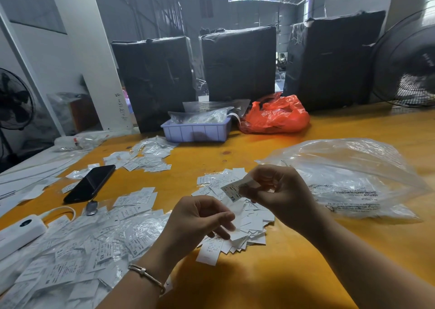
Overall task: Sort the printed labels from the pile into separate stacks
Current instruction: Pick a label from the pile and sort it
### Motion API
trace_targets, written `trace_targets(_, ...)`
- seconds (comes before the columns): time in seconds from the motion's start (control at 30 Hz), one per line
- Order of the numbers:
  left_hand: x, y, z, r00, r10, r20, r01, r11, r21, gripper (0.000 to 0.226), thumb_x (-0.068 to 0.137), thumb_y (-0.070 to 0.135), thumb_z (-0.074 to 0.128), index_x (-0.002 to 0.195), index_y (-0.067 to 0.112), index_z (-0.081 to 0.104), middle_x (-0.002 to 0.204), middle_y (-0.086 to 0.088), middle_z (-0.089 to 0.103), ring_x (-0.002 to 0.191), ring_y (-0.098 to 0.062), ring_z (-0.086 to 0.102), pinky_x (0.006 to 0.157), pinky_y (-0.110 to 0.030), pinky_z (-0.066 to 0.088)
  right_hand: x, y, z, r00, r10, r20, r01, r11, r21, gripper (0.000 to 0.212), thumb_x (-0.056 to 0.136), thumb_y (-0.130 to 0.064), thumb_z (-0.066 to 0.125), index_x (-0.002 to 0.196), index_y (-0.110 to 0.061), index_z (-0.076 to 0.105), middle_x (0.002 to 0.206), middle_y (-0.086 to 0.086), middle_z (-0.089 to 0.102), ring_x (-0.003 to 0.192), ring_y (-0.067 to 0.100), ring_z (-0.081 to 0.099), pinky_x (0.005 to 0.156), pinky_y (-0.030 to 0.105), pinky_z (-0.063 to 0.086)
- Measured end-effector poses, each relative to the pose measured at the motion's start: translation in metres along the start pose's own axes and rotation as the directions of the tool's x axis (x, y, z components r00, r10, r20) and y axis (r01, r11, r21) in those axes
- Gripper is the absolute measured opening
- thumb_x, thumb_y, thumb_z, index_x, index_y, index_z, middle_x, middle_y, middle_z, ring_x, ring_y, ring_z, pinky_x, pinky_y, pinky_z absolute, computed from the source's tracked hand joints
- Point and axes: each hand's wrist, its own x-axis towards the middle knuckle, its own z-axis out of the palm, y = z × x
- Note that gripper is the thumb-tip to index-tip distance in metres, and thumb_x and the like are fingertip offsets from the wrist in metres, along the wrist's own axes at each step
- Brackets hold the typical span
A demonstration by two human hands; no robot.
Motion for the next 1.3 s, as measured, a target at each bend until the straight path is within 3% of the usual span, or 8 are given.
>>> trace_targets(0.1,0.0,-0.001,-0.001,1.0,-0.004,0.003,0.004,1.0,-0.001,0.023,0.078,0.031,0.071,0.084,0.009,0.072,0.076,-0.006,0.076,0.065,-0.025,0.074,0.052,-0.018,0.049,0.001,0.001,-0.001,0.999,0.042,0.014,-0.042,0.999,0.009,0.006,0.077,0.002,0.074,0.074,0.0,0.069,0.067,0.006,0.067,0.061,0.009,0.058,0.057,0.024,0.048)
trace_targets(0.27,0.001,-0.002,-0.001,1.0,-0.007,0.012,0.006,1.0,0.012,0.02,0.081,0.029,0.069,0.086,0.01,0.072,0.077,-0.005,0.077,0.066,-0.025,0.074,0.053,-0.019,0.05,0.002,0.002,-0.006,0.995,0.093,0.047,-0.092,0.996,-0.015,0.005,0.078,0.003,0.072,0.074,0.001,0.07,0.07,0.02,0.064,0.063,0.038,0.056,0.055,0.048,0.046)
trace_targets(0.43,0.001,-0.002,-0.001,0.999,-0.012,0.039,0.011,0.999,0.03,0.024,0.083,0.031,0.066,0.088,0.008,0.071,0.077,-0.003,0.077,0.066,-0.023,0.074,0.052,-0.019,0.05,0.002,0.002,-0.01,0.986,0.145,0.082,-0.143,0.989,-0.031,0.008,0.076,0.004,0.07,0.07,-0.001,0.069,0.067,0.025,0.059,0.059,0.019,0.049,0.056,0.035,0.04)
trace_targets(0.67,0.001,-0.004,-0.001,0.999,-0.036,0.04,0.035,0.999,0.02,0.026,0.084,0.033,0.064,0.088,0.008,0.072,0.076,-0.005,0.076,0.066,-0.024,0.074,0.052,-0.018,0.049,0.004,0.003,-0.014,0.977,0.203,0.067,-0.197,0.976,-0.088,0.012,0.064,-0.017,0.065,0.064,-0.006,0.069,0.063,0.025,0.056,0.057,0.017,0.045,0.055,0.03,0.036)
trace_targets(0.87,0.002,-0.006,-0.001,0.996,-0.054,0.074,0.052,0.998,0.034,0.023,0.087,0.029,0.066,0.087,0.007,0.072,0.076,-0.006,0.076,0.067,-0.026,0.074,0.054,-0.021,0.048,0.004,0.005,-0.015,0.964,0.236,0.124,-0.225,0.97,-0.092,0.011,0.071,0.003,0.069,0.065,-0.006,0.071,0.065,0.019,0.064,0.06,0.015,0.052,0.061,0.033,0.042)
trace_targets(1.03,0.003,-0.009,0.0,0.993,-0.063,0.096,0.053,0.994,0.099,0.009,0.09,0.018,0.067,0.091,0.011,0.073,0.078,-0.003,0.077,0.069,-0.021,0.074,0.055,-0.019,0.05,0.002,0.005,-0.008,0.95,0.233,0.208,-0.217,0.971,-0.097,0.009,0.076,0.0,0.07,0.075,0.009,0.069,0.073,0.03,0.061,0.063,0.021,0.05,0.062,0.036,0.041)
trace_targets(1.13,0.002,-0.008,0.0,0.994,-0.064,0.09,0.059,0.996,0.065,0.006,0.09,0.017,0.067,0.092,0.014,0.071,0.077,-0.005,0.076,0.069,-0.023,0.074,0.055,-0.019,0.048,0.003,0.004,-0.011,0.936,0.277,0.214,-0.276,0.96,-0.037,0.003,0.076,0.003,0.068,0.075,0.004,0.071,0.075,0.026,0.065,0.065,0.022,0.056,0.063,0.034,0.045)
trace_targets(1.3,0.003,-0.004,0.0,0.993,-0.071,0.094,0.072,0.997,-0.01,0.012,0.089,0.019,0.067,0.095,0.01,0.072,0.078,-0.009,0.076,0.07,-0.025,0.074,0.056,-0.02,0.048,0.005,0.008,-0.012,0.928,0.319,0.195,-0.32,0.947,-0.026,0.016,0.077,0.011,0.062,0.074,-0.003,0.07,0.072,0.013,0.069,0.062,0.017,0.059,0.058,0.024,0.05)
